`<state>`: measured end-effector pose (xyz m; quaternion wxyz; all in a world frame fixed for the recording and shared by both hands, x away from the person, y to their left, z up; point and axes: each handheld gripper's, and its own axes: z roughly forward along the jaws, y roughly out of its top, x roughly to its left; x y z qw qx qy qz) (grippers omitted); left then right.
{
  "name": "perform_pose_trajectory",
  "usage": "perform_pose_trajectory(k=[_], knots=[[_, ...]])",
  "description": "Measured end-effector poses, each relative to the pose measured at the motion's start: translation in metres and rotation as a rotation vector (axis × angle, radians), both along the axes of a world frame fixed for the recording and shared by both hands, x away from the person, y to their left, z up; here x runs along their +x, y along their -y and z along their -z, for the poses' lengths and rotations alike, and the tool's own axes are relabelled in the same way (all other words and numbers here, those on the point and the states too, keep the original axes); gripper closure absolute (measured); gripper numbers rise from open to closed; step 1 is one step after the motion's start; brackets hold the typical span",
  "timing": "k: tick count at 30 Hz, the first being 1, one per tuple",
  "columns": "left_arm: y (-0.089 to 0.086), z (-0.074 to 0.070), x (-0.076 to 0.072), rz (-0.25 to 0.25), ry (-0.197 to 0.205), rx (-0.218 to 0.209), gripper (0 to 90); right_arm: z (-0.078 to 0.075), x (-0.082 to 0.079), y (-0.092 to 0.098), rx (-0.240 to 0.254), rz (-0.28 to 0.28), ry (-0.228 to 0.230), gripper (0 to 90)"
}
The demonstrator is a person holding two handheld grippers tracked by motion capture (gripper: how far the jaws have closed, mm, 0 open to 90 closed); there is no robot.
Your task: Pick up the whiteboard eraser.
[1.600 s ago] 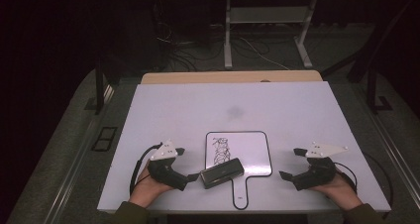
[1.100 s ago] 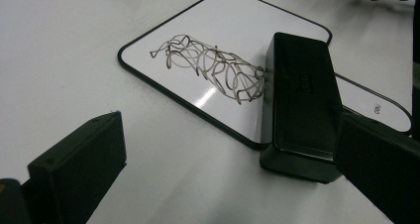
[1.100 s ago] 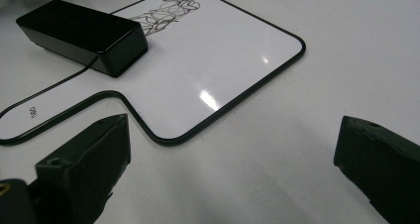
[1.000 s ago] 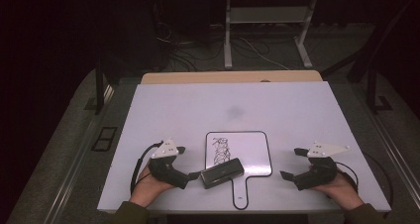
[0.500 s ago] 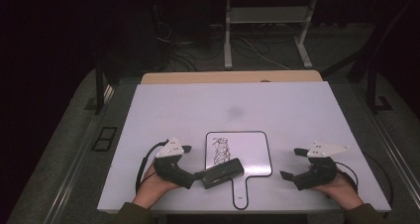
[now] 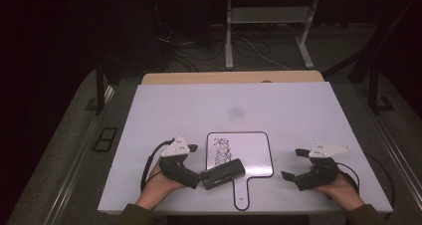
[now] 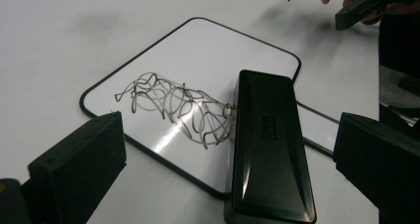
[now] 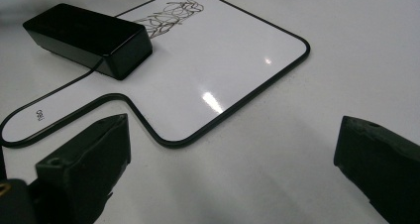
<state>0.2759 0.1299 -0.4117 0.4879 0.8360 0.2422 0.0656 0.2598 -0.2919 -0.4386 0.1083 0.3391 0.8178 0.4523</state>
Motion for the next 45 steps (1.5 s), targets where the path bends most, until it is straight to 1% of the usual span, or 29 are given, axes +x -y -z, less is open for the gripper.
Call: perform_pose_trajectory(k=[4, 5, 7, 13, 16, 19, 23, 26, 27, 29, 31, 32, 34, 36, 39, 41, 45], knots=[[0.004, -0.002, 0.002, 0.005, -0.001, -0.005, 0.0, 0.000, 0.000, -0.001, 0.003, -0.003, -0.002, 0.0], [0.004, -0.002, 0.002, 0.009, -0.001, 0.001, 0.0, 0.000, 0.000, -0.001, 0.003, -0.002, -0.002, 0.0], [0.007, -0.003, 0.004, 0.011, -0.004, -0.009, 0.0, 0.000, 0.000, 0.000, 0.004, -0.001, -0.003, 0.0], [0.018, -0.004, 0.006, 0.027, -0.005, -0.006, 0.0, 0.000, 0.000, 0.000, 0.010, 0.000, -0.002, 0.0], [0.024, -0.005, 0.009, 0.046, -0.001, 0.005, 0.0, 0.000, 0.000, 0.001, 0.011, -0.001, -0.006, 0.0], [0.028, -0.004, 0.009, 0.050, -0.005, 0.000, 0.0, 0.000, 0.000, 0.001, 0.014, 0.001, -0.006, 0.0], [0.034, -0.005, 0.011, 0.061, -0.007, 0.009, 0.0, 0.000, 0.000, 0.001, 0.015, 0.001, -0.007, 0.0], [0.041, -0.006, 0.012, 0.071, -0.003, 0.018, 0.0, 0.000, 0.001, 0.001, 0.016, 0.002, -0.009, 0.0], [0.042, -0.006, 0.012, 0.069, -0.002, 0.014, 0.0, 0.000, 0.001, 0.000, 0.021, 0.005, -0.006, 0.0], [0.046, -0.006, 0.011, 0.074, 0.009, 0.018, 0.0, -0.001, 0.000, 0.000, 0.020, 0.004, -0.007, 0.0], [0.049, -0.005, 0.010, 0.080, 0.011, 0.026, 0.0, -0.001, 0.001, -0.001, 0.015, -0.003, -0.005, 0.0], [0.050, -0.004, 0.009, 0.088, 0.013, 0.040, 0.0, -0.001, 0.001, -0.001, 0.015, -0.006, -0.006, 0.0], [0.053, -0.002, 0.009, 0.092, 0.011, 0.044, 0.0, 0.000, 0.001, -0.002, 0.012, -0.009, -0.004, 0.0], [0.057, 0.000, 0.007, 0.104, 0.011, 0.064, 0.0, 0.000, 0.001, -0.003, 0.012, -0.013, -0.003, 0.0], [0.058, 0.002, 0.007, 0.109, 0.007, 0.073, 0.3, 0.000, 0.001, -0.003, 0.011, -0.013, -0.005, 0.0], [0.059, 0.004, 0.006, 0.114, 0.007, 0.082, 1.5, -0.001, 0.001, -0.003, 0.012, -0.012, -0.003, 0.0], [0.062, 0.008, 0.005, 0.120, 0.001, 0.114, 5.6, 0.000, 0.001, -0.003, 0.005, -0.016, -0.003, 0.0]])
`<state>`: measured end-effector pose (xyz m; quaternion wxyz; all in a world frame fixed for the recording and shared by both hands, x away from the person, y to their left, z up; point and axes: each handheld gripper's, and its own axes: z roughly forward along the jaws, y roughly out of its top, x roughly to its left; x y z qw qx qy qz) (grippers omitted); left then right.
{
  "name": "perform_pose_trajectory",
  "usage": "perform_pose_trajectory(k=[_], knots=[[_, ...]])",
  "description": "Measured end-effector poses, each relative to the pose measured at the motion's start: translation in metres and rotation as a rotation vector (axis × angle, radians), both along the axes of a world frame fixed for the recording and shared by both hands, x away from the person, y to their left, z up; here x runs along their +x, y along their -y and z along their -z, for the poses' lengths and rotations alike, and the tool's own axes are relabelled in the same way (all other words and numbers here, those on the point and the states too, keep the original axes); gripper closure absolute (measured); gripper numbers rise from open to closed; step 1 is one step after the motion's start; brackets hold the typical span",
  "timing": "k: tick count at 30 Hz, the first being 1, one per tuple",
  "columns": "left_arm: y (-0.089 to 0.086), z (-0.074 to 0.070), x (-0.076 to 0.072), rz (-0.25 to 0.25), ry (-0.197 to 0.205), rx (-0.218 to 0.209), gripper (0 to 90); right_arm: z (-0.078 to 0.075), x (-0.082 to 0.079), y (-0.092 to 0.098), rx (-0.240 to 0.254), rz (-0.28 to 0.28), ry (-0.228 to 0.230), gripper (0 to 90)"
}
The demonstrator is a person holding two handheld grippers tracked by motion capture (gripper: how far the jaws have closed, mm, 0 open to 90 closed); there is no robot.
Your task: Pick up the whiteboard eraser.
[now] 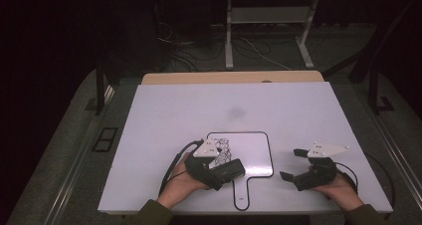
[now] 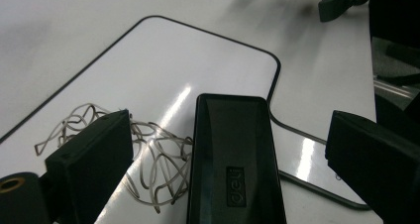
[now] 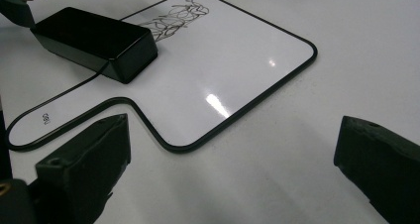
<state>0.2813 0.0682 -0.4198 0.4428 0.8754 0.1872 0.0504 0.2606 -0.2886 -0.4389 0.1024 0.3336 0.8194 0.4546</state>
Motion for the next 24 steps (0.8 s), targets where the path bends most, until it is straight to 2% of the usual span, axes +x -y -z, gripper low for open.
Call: perform_pose_trajectory(k=[7, 16, 17, 19, 24], knots=[[0.003, 0.005, 0.000, 0.001, -0.014, 0.031, 13.0, 0.001, 0.000, -0.001, -0.006, -0.001, -0.005, 0.0], [0.008, 0.011, -0.002, 0.011, -0.024, 0.104, 16.9, 0.001, 0.000, -0.001, -0.005, 0.000, -0.004, 0.0], [0.008, 0.012, -0.002, 0.016, -0.026, 0.113, 20.3, 0.001, 0.000, -0.001, -0.003, 0.002, -0.004, 0.0], [0.008, 0.012, -0.002, 0.025, -0.027, 0.134, 21.6, 0.001, 0.000, -0.001, -0.003, 0.002, -0.004, 0.0], [0.010, 0.014, -0.002, 0.022, -0.035, 0.155, 25.1, 0.001, 0.000, -0.001, -0.005, 0.002, -0.008, 0.0]])
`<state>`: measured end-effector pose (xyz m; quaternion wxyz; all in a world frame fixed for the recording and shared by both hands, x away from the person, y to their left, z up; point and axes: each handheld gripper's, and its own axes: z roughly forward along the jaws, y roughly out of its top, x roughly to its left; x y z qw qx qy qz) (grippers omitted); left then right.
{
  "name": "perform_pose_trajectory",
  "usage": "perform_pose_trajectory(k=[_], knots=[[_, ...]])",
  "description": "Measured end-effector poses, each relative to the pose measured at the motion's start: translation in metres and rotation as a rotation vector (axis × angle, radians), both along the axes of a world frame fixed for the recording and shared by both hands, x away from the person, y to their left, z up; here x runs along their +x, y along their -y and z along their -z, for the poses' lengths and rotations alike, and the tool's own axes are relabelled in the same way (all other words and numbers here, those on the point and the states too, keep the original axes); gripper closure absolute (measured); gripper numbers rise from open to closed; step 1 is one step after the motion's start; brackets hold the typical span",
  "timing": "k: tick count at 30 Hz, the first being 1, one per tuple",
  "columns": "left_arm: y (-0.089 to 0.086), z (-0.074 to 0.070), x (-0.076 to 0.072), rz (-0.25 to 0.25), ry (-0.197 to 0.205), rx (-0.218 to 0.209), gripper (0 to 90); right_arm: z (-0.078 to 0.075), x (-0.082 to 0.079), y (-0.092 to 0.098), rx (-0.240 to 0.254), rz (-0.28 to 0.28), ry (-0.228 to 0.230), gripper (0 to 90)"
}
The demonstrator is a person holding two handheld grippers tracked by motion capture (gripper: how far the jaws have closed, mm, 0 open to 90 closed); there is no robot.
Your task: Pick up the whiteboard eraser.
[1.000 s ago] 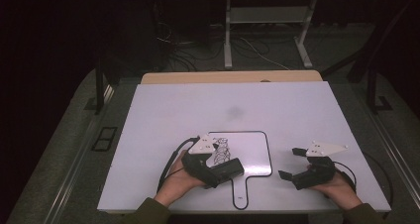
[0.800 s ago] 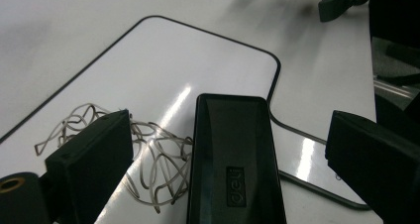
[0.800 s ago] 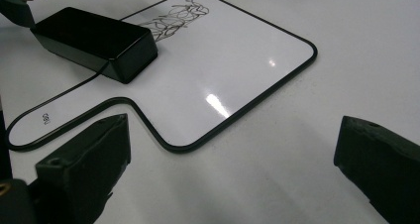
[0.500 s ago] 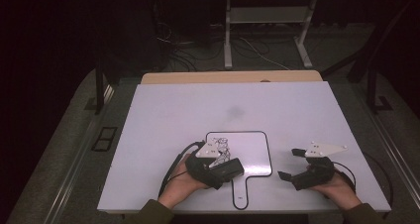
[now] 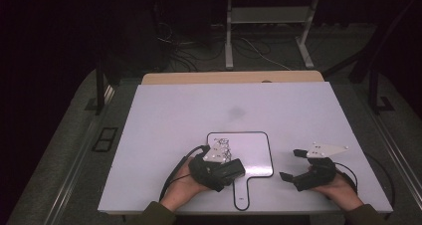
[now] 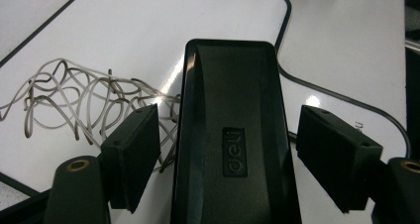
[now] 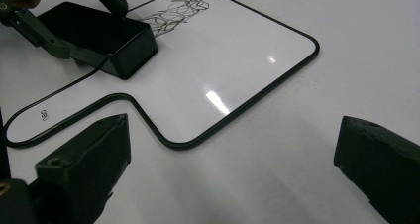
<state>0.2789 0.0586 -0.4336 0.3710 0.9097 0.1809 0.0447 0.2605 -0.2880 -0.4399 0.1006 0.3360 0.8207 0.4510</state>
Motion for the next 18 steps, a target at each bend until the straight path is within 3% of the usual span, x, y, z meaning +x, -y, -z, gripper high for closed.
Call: perform_pose_trajectory(k=[4, 18], knots=[[0.0008, 0.0012, 0.0003, 0.008, -0.003, 0.022, 27.1, 0.0000, 0.0000, 0.0001, 0.000, 0.000, -0.001, 0.0], [0.0008, 0.0030, 0.0010, 0.012, -0.024, 0.041, 38.0, 0.0000, 0.0000, 0.0004, -0.001, 0.001, 0.000, 0.0]])
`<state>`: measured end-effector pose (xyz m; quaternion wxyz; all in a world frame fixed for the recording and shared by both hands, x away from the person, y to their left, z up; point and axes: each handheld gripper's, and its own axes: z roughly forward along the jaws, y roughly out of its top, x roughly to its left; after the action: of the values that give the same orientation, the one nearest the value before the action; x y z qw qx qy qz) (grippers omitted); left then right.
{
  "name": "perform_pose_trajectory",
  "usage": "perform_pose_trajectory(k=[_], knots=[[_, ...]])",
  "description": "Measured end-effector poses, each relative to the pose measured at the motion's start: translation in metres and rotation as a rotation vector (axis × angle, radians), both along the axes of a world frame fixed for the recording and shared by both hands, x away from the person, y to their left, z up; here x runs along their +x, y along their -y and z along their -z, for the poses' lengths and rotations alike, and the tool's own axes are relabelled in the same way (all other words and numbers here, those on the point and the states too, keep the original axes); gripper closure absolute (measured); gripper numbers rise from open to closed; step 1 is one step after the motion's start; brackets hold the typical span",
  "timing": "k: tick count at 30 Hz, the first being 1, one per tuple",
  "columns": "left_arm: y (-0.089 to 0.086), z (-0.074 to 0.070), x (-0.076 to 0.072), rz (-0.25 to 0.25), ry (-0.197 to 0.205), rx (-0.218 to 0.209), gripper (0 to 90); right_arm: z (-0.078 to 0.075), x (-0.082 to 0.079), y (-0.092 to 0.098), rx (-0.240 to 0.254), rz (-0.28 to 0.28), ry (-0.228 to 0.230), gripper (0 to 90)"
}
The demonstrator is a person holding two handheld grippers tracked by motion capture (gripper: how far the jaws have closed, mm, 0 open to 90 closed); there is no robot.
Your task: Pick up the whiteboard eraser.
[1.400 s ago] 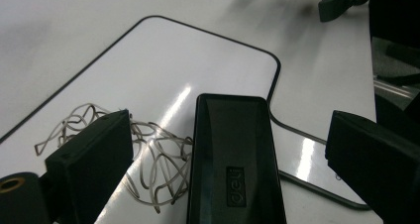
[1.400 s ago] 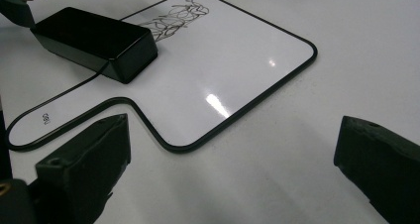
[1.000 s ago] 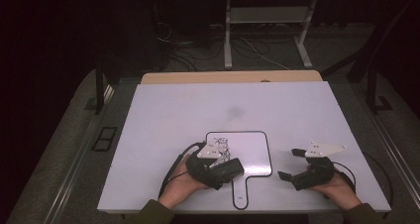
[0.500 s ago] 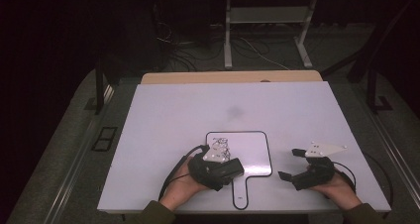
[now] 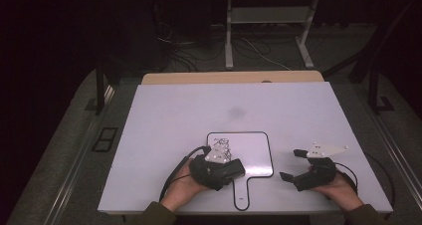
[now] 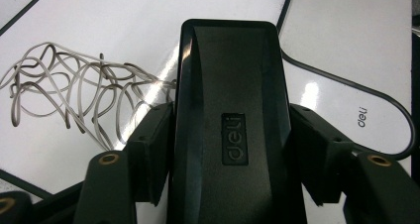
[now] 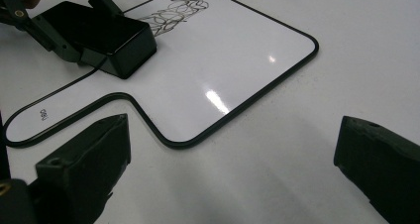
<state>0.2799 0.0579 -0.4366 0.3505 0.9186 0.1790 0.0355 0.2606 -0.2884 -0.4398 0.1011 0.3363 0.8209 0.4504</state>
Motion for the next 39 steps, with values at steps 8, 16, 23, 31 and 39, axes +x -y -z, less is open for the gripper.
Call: perform_pose_trajectory(k=[8, 16, 23, 31, 39], knots=[[0.0002, -0.0005, 0.0012, 0.004, -0.006, 0.009, 38.9, 0.0000, -0.0001, 0.0001, -0.001, 0.002, 0.002, 0.0], [0.0002, -0.0007, 0.0038, 0.002, -0.036, 0.002, 39.2, -0.0007, -0.0002, 0.0015, 0.006, 0.008, 0.001, 0.0], [-0.0002, -0.0012, 0.0034, 0.010, -0.033, 0.010, 39.3, -0.0003, 0.0005, 0.0013, 0.006, 0.004, 0.001, 0.0], [-0.0025, -0.0009, 0.0047, 0.014, -0.045, -0.003, 39.4, -0.0001, 0.0025, 0.0017, 0.008, 0.004, -0.005, 0.0], [-0.0036, -0.0037, 0.0023, 0.008, -0.041, -0.017, 39.5, 0.0002, 0.0023, 0.0015, 0.009, 0.006, 0.001, 0.0]])
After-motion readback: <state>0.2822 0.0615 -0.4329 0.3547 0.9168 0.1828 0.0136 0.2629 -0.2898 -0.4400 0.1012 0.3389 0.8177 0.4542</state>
